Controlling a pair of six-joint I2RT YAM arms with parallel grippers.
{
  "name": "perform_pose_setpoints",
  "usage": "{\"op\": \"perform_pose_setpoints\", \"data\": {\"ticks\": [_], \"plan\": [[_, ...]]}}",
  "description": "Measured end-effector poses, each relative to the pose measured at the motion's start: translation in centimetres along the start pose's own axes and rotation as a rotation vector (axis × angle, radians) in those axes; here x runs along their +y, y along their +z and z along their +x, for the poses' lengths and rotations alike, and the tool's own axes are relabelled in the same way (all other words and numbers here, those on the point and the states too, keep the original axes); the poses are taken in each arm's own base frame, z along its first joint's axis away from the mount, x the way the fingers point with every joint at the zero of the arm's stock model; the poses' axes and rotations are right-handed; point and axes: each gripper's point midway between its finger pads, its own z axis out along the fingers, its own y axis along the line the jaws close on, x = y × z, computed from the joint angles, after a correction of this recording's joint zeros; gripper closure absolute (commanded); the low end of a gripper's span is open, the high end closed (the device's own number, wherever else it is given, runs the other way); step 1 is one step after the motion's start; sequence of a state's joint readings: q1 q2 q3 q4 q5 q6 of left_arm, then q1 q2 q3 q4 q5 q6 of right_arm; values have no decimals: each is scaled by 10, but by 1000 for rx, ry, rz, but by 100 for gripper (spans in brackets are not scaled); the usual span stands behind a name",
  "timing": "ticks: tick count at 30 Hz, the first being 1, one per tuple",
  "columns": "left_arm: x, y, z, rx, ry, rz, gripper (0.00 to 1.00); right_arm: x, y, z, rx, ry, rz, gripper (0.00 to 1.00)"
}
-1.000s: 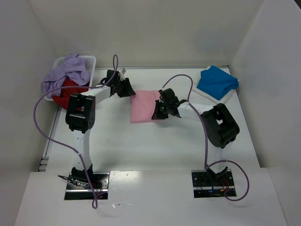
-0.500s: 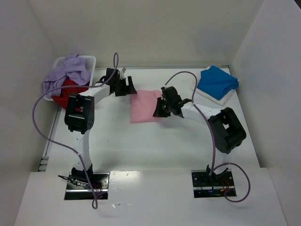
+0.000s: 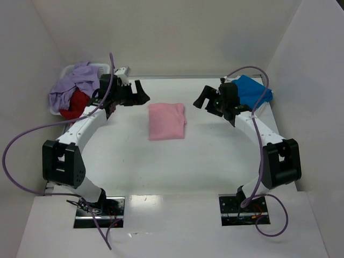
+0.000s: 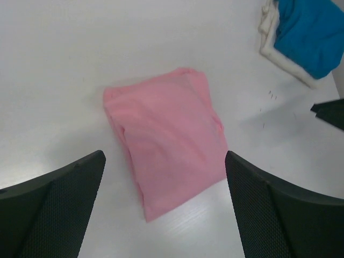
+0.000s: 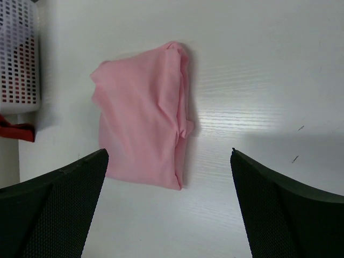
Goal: Fold and stack the t-shirts
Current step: Smooth out wrinkles on the folded tshirt
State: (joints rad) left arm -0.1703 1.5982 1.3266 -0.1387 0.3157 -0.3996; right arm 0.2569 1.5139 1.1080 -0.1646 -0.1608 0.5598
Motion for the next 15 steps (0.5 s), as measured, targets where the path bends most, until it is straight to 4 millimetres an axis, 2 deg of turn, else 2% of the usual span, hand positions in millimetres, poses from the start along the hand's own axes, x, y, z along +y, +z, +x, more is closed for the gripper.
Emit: {"op": "perform_pose_setpoints", "data": {"ticks": [3,6,8,11,15], "plan": [[9,-7,37,64,-28,-24,0,-8,7,4,17,8,18,0],[20,-9,83,170,-72,-69,0,-14,17,14,54,12,29,0],[24,-11,105,230,-90,-90,0,-18,22,20,74,16,36,0],[23,-14,115,259,-94,-101,0,-21,26,26,93,22,38,0],[23,-20,112,240,-89,-116,0,-20,27,28,102,22,33,0]]}}
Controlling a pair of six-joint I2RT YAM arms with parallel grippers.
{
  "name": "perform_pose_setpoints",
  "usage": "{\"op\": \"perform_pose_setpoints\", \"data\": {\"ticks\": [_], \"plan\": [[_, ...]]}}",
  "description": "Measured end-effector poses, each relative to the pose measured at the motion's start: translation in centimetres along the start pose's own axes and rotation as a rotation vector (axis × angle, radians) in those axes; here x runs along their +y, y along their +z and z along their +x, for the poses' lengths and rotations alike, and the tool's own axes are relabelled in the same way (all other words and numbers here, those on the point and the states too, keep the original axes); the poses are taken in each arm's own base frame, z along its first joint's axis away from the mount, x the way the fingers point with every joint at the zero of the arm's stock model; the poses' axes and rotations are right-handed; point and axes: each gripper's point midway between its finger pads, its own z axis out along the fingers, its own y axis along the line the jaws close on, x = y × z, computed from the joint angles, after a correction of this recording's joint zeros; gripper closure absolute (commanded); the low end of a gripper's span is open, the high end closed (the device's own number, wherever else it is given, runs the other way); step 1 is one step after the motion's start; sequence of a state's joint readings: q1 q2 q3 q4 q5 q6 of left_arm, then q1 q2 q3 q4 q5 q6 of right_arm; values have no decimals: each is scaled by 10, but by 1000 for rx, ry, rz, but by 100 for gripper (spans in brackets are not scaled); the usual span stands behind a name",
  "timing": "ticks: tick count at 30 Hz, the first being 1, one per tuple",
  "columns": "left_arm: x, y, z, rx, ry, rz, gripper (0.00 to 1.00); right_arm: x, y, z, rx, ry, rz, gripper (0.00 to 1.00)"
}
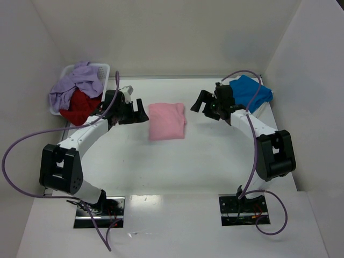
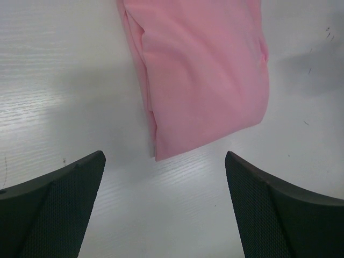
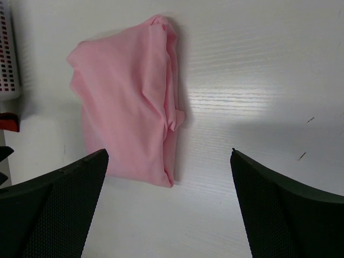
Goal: Fold and stack the t-shirts
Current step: Smooth out wrinkles on the folded tshirt
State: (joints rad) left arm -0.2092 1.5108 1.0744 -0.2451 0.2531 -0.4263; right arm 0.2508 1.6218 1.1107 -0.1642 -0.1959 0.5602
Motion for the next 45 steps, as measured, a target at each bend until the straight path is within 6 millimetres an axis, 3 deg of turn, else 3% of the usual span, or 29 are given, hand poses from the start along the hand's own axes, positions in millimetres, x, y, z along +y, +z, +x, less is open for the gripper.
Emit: {"op": "perform_pose_setpoints", "data": {"ticks": [5,21,34,45], "plan": [[2,-8,-3,-28,-2,-25,0,0,0,0,-1,0,2,0],[18,-14,21,-12,-55,-93,0,1,3,-4,-22,-4,-5,0],[20,-12,30,6,-63,-90,0,-4,14,6,17,2,-10,0],[18,-17,25,-20,-79,-91,0,-6,27,18,62,28,-30,0]]}}
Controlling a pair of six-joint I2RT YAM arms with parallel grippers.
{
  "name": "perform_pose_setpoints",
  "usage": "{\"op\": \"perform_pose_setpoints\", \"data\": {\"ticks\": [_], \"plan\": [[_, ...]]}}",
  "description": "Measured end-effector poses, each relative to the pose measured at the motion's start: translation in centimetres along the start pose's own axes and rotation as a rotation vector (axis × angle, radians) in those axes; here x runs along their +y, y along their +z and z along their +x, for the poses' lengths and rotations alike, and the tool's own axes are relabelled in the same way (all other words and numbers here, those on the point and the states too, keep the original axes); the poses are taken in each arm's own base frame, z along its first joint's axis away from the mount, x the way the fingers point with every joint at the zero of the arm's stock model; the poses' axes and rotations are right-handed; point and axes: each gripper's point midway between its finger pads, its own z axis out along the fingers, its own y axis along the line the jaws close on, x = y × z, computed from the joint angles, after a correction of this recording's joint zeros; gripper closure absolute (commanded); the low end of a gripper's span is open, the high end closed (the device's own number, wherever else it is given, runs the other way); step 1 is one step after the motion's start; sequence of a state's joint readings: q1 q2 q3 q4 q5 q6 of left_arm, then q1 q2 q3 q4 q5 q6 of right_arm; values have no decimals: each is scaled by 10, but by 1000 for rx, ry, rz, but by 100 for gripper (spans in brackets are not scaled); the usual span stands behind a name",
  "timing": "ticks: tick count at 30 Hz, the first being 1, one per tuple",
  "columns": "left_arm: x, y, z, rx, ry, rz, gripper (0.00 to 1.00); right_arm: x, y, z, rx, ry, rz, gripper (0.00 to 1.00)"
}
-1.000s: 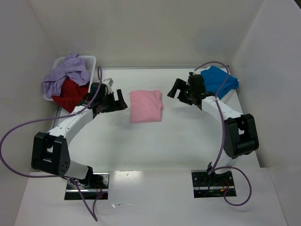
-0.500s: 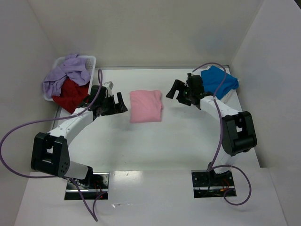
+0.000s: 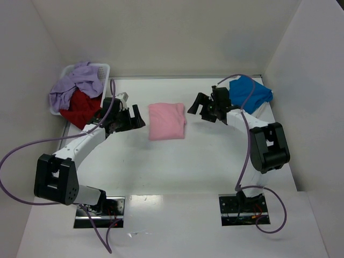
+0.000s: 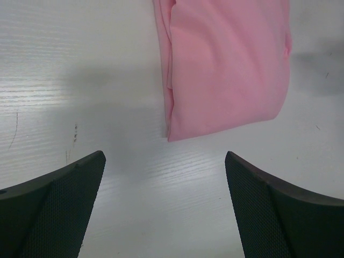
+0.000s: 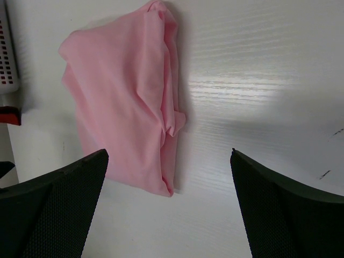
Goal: Fold and stack the t-shirts
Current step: Smooth out wrinkles on the folded tshirt
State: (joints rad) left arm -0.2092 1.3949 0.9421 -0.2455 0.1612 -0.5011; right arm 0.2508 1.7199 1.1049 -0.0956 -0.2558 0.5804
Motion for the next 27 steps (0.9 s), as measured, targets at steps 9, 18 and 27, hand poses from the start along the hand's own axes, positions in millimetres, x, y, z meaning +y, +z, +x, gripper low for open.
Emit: {"op": "perform_pose_setpoints", "data": {"ticks": [9,18,27], "plan": [[-6,-8,-8,-35,5,17,0,-10,28,22,79,50,-20,0],[-5,-2,-2,-5,1,25,0,-14,44,34,123,78,-42,0],[0,8,8,37,-6,15,0,4,64,33,130,74,-101,0]]}}
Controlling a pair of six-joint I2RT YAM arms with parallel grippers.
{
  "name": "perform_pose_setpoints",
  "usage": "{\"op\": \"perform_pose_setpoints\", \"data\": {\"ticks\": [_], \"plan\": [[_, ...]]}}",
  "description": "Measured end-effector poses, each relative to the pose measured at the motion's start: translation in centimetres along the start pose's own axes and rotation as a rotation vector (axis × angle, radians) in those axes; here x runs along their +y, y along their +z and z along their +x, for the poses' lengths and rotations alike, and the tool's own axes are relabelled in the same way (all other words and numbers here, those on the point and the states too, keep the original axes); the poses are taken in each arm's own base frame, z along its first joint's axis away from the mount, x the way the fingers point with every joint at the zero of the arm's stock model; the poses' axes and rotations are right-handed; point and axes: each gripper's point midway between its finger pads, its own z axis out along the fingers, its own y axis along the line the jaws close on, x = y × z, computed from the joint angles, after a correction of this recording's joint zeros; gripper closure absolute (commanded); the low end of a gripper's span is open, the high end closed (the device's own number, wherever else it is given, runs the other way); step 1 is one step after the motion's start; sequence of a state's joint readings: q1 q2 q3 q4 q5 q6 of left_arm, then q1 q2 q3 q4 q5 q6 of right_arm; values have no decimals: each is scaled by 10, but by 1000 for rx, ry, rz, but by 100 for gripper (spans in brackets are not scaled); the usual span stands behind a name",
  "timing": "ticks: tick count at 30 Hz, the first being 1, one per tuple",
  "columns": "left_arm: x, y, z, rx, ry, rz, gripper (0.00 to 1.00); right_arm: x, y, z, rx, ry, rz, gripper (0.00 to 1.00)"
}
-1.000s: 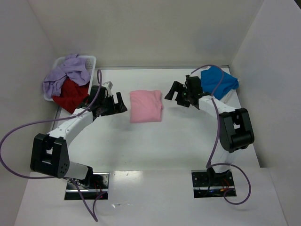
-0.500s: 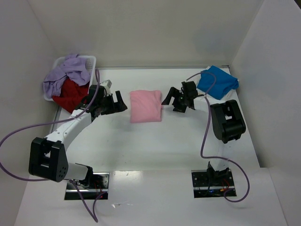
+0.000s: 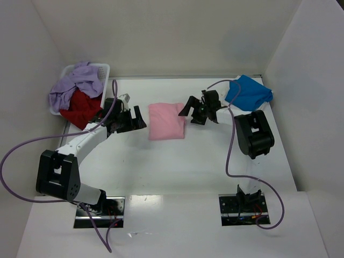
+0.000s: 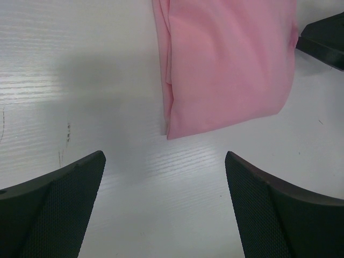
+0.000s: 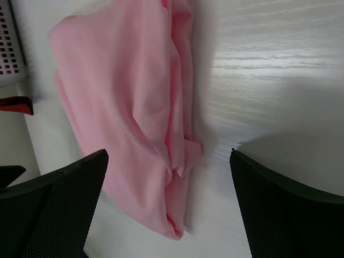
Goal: Fold and stack the t-shirts
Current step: Smooth out wrinkles on the folded tshirt
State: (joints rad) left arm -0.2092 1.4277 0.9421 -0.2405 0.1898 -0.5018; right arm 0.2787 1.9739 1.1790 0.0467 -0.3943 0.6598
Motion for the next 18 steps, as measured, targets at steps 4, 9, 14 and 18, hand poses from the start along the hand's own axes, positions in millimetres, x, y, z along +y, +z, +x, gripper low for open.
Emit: {"op": "perform_pose_setpoints", "data": {"ticks": [4,9,14,18], "plan": [[-1,0,0,0,0,3,0,13,10,5,11,-16,-29,0],[-1,0,0,2,1,6,0,21,14,11,21,-18,-45,0],[-1,0,0,1,1,7,0,25,19,13,25,-15,-60,3],[-1,-1,0,0,2,7,0,29,23,14,24,-11,-70,6]]}}
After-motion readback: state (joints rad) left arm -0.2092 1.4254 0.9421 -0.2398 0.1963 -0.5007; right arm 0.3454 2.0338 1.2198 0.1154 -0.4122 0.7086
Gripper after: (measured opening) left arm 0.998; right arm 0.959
